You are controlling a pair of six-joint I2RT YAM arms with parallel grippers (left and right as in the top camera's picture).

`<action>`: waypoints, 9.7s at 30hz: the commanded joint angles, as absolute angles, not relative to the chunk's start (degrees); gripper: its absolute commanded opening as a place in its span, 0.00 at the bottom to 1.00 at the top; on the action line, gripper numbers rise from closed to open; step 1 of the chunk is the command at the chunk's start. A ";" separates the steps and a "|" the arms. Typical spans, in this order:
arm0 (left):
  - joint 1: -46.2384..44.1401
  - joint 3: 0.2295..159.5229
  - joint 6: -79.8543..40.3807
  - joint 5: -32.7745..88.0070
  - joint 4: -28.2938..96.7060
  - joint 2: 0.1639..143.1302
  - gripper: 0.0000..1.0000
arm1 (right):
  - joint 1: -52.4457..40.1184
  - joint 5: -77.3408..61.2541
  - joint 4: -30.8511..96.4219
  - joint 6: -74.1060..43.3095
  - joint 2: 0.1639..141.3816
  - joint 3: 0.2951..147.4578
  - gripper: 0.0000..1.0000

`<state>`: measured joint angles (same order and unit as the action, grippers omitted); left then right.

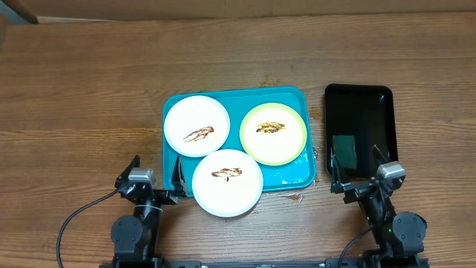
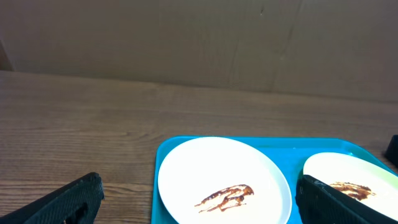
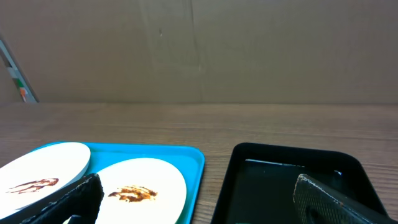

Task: Clean dirty plates on tray and stack at the side

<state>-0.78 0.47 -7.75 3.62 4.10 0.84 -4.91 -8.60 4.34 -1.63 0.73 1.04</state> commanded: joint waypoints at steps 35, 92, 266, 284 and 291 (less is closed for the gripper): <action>-1.15 0.27 -7.73 3.86 4.19 0.36 1.00 | -4.75 -8.60 4.01 -1.50 0.16 0.47 1.00; -1.15 0.51 -13.37 -0.36 4.73 0.36 1.00 | -4.73 -4.29 4.84 -11.46 0.19 0.69 1.00; -10.66 69.06 -4.93 9.96 62.57 103.07 0.04 | -4.78 3.49 36.60 -13.54 95.48 58.22 0.04; -10.66 69.06 -5.19 10.11 62.78 103.07 0.04 | -4.80 -18.04 35.62 -2.48 96.25 54.68 0.04; -10.66 69.06 -5.17 10.11 62.98 103.07 0.04 | -4.73 -2.17 35.86 -8.34 96.23 55.61 0.12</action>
<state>-10.17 67.88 -5.58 10.46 62.76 104.14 -4.89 -11.86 35.64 -4.32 96.49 54.72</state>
